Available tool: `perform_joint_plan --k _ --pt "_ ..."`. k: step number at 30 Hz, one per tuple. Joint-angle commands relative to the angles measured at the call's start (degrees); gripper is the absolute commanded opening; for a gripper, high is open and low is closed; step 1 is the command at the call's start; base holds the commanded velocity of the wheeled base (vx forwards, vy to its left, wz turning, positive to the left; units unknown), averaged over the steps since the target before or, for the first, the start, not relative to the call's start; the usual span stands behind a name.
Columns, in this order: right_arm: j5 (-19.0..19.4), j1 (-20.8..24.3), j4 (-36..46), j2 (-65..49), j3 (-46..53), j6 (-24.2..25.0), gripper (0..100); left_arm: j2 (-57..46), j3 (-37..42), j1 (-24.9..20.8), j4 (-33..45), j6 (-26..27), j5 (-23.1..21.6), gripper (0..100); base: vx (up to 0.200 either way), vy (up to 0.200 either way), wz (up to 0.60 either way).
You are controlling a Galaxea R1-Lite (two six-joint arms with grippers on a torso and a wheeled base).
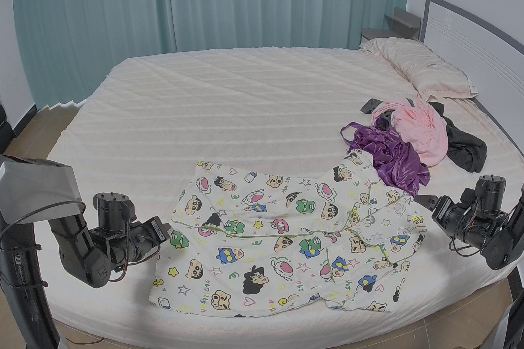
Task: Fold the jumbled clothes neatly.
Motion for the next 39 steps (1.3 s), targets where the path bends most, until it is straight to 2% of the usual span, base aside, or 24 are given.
perform_joint_plan --k 1,8,12,16,19,21,22,27,39 --pt "0.0 0.0 0.0 0.7 -0.1 -0.1 100 0.3 -0.1 0.4 0.9 0.1 0.0 100 0.000 0.000 0.00" --pt "-0.1 0.0 0.0 1.0 -0.2 -0.1 100 0.2 -1.4 2.3 1.5 1.0 1.2 100 0.000 0.000 0.00" --pt "-0.1 0.1 0.0 0.7 -0.1 -0.1 100 -0.7 -5.4 2.3 2.5 0.5 1.0 100 0.000 0.000 0.00" --pt "-0.3 1.0 0.0 0.6 0.2 -0.1 100 -0.2 -14.1 1.4 10.2 0.1 0.6 100 0.000 0.000 0.00" --pt "-0.2 1.1 0.0 0.5 0.2 0.0 100 2.5 -22.2 0.7 17.1 -3.8 0.3 100 0.000 0.000 0.00" --pt "-0.1 1.1 0.0 0.5 0.2 0.1 100 2.7 -22.9 0.6 17.6 -4.1 0.3 100 0.000 0.000 0.00" --pt "-0.1 1.1 0.0 0.5 0.2 0.2 100 5.2 -26.6 0.5 20.6 -4.8 0.4 100 0.000 0.000 0.00" --pt "-0.1 1.2 0.0 0.7 0.2 0.1 100 8.6 -27.6 -0.1 21.6 -4.6 0.3 100 0.000 0.000 0.00" --pt "0.0 1.3 0.0 1.0 0.2 0.1 100 8.7 -27.0 -0.9 21.9 -4.6 0.3 100 0.000 0.000 0.00"
